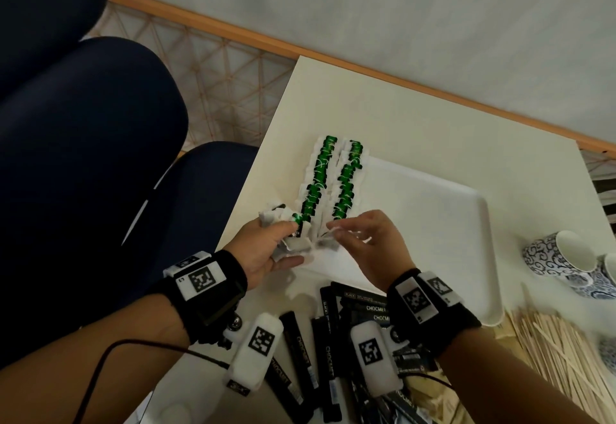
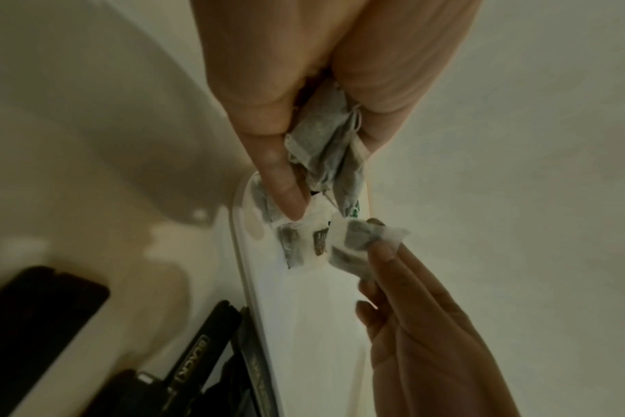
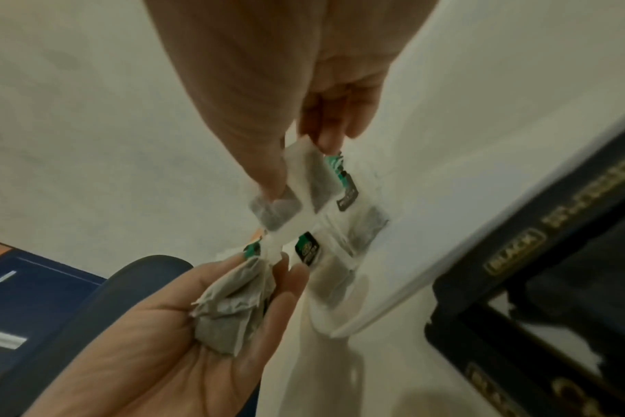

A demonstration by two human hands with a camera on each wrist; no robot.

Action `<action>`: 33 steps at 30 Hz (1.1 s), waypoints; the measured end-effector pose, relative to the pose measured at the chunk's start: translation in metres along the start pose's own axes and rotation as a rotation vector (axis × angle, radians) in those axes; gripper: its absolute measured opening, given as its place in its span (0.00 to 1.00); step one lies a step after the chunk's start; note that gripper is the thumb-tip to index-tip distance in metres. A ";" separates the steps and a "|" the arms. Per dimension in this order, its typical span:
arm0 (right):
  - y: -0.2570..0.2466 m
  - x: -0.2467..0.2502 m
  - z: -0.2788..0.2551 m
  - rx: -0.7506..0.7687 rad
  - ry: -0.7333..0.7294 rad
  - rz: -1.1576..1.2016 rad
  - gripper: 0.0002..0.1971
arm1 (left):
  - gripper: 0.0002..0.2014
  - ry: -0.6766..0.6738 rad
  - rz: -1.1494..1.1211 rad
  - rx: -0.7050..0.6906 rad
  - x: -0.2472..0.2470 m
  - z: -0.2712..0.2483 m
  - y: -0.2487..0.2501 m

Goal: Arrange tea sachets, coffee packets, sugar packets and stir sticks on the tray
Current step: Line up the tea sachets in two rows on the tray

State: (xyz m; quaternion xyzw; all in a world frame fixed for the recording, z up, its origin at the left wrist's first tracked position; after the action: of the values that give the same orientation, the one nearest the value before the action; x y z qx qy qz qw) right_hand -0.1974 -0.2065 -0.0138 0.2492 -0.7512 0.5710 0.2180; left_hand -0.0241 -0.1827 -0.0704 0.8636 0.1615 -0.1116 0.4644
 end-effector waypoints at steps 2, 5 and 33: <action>-0.002 0.007 0.001 0.012 0.055 -0.123 0.09 | 0.08 -0.019 0.013 0.000 -0.003 0.001 0.000; -0.008 0.015 0.003 0.026 0.063 -0.222 0.06 | 0.09 -0.021 0.044 -0.015 -0.003 0.002 0.001; 0.016 0.004 0.007 0.171 -0.077 -0.633 0.18 | 0.07 0.026 0.117 -0.026 0.016 -0.001 0.007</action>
State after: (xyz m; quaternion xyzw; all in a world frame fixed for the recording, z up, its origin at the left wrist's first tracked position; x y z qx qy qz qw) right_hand -0.2110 -0.2099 -0.0250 0.5092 -0.5935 0.5259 0.3345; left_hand -0.0063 -0.1826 -0.0695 0.8668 0.1180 -0.0709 0.4792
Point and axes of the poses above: each hand's wrist, its own z-axis towards the middle knuckle, its own x-axis out of the back of the hand, y = z × x, the point moved 8 cm from there along z, towards the middle knuckle, and after that the axes turned 12 degrees about -x, right-handed, at the moved point
